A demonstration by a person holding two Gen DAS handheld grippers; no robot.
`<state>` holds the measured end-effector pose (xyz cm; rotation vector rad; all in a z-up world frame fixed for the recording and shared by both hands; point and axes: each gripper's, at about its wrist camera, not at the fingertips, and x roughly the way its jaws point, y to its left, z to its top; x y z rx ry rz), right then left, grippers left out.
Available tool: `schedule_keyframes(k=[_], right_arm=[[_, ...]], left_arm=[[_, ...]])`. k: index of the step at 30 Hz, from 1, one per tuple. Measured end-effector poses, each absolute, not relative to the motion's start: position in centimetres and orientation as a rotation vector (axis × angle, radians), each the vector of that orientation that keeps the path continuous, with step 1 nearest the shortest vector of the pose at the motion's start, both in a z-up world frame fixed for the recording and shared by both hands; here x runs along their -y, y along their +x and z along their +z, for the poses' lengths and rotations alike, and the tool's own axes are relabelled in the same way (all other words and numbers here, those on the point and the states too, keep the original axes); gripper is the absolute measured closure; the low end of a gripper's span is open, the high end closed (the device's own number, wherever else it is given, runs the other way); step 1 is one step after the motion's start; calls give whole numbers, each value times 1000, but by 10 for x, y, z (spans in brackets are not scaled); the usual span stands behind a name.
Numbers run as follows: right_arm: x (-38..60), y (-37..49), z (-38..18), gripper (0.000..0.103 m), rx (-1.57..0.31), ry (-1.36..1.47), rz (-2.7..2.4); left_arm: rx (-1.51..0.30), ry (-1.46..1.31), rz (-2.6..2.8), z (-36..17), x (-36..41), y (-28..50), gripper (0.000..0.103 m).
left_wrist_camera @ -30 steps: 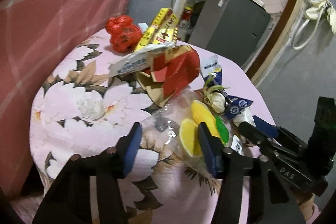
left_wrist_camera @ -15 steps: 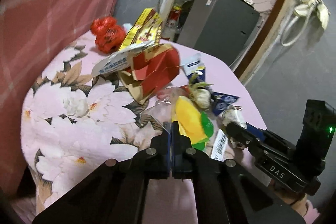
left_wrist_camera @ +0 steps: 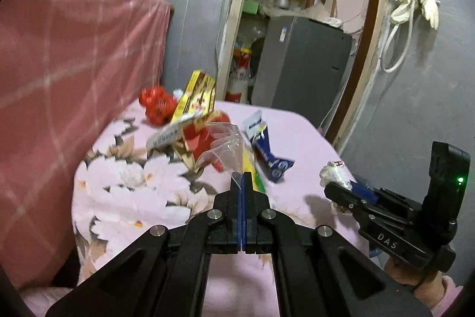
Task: Collect trash
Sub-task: 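Grasp the clear plastic bag with the left gripper while the right grasps the white wrapper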
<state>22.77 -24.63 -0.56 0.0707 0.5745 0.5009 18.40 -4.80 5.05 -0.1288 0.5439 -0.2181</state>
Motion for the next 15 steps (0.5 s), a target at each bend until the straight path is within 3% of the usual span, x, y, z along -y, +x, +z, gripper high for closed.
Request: schedule_keyframes(k=[15], right_arm=[[301,196,29,80,-352,93,331]], left_arm=[[-380,-117,-355,80,101,176,103]])
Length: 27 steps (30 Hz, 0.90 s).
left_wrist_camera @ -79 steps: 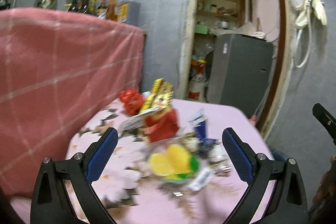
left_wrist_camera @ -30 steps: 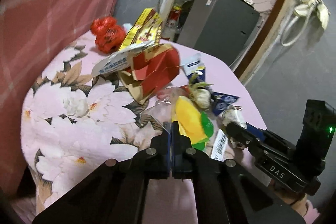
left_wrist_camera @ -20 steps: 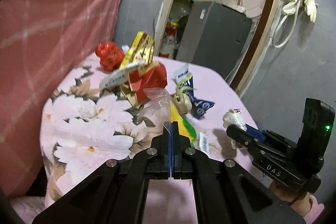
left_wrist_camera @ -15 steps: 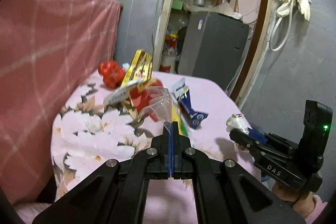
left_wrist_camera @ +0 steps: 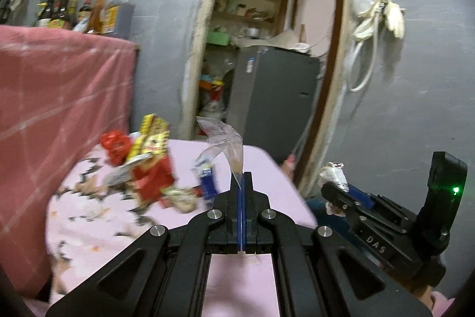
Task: Collect trash
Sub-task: 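Grasp the clear plastic bag with the left gripper while the right grasps the white wrapper, then carry both items over the blue bin and open both grippers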
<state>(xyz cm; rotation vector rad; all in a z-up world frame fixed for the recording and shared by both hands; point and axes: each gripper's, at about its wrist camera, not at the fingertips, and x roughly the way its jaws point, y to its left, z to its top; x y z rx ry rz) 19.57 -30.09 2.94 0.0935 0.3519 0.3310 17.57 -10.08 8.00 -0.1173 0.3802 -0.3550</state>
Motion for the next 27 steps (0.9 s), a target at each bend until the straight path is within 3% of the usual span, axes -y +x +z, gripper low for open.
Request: schedule_keyframes(k=[12,27], right_arm=[[374,165,32,80,-264,80,106],[462,158,-10,79,-381,231,-46]], left_arm=[[-374,-137,-501,72,191,187,103],[-506,-108,-590,30,282,217,103]])
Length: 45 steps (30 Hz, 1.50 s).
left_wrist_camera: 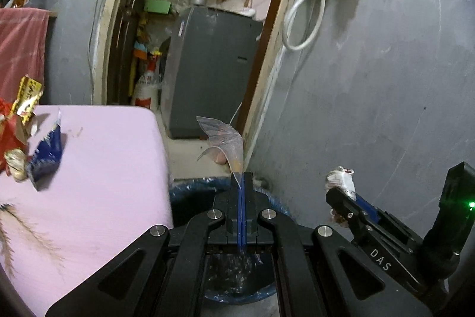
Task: Collect trash
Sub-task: 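Carry both items over the blue bin and open both grippers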
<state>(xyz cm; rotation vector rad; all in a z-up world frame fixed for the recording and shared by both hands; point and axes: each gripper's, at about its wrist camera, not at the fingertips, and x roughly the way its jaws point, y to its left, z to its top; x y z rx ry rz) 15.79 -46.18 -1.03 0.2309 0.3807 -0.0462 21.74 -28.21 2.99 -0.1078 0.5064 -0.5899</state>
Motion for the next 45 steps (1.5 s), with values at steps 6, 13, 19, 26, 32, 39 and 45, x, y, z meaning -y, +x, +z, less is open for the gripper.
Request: schedule_keyframes(k=[6,13,19,26,32,39,45], right_arm=[[468,162,-33,79,-432,234,-68],[471,171,-48,79,-481,243,-65],[473,177,-54,78,-510,259,-62],[472,180,-60,76,-533,265,-58],[472,182,-59,73,-539,272,-55],[474,182,-56,70,-529,275,-55],[472,179,-44,65,-492,266,-55]], left_arm=[[-578,-75,-571,3,296,226,103],[-661,-61,-544,-18,297,237,103],[-714,-50,-532,-31,297,237,103],[-749,-47,-518,-40,295,237,103],[-777,-42,-502,-42,295,241,102],[-749,-74,-501,-37,287,241,82],[-697,-130,-478,-20,273,243,76]])
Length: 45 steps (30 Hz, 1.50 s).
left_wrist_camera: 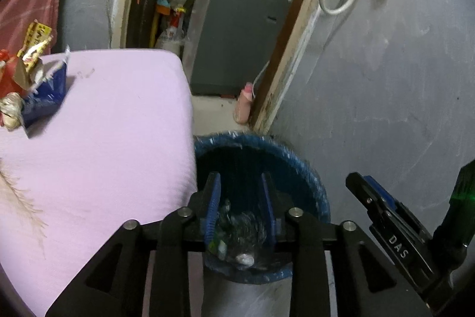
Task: Collect trash
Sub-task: 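Carry both items over the blue bin and open both grippers, then move both tools back to the table toward the red box and blue bag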
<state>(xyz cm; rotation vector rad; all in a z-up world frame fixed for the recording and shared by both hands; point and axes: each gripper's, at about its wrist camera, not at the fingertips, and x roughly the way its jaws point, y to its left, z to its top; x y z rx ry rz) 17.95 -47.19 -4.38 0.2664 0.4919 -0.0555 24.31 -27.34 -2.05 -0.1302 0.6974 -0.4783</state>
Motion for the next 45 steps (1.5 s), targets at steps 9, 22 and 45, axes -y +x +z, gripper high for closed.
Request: schedule_keyframes(k=[9,22,45], right_arm=[[459,170,-7,29,-353,235,-83],[423,161,32,0,-216,208,-7],[289,224,48,0,-278,100,238]], left_arm=[[-525,-116,-414,18,243,230,43],[-361,-113,-230,47,177,203,2],[-367,-178,-63,52,27,206,2]])
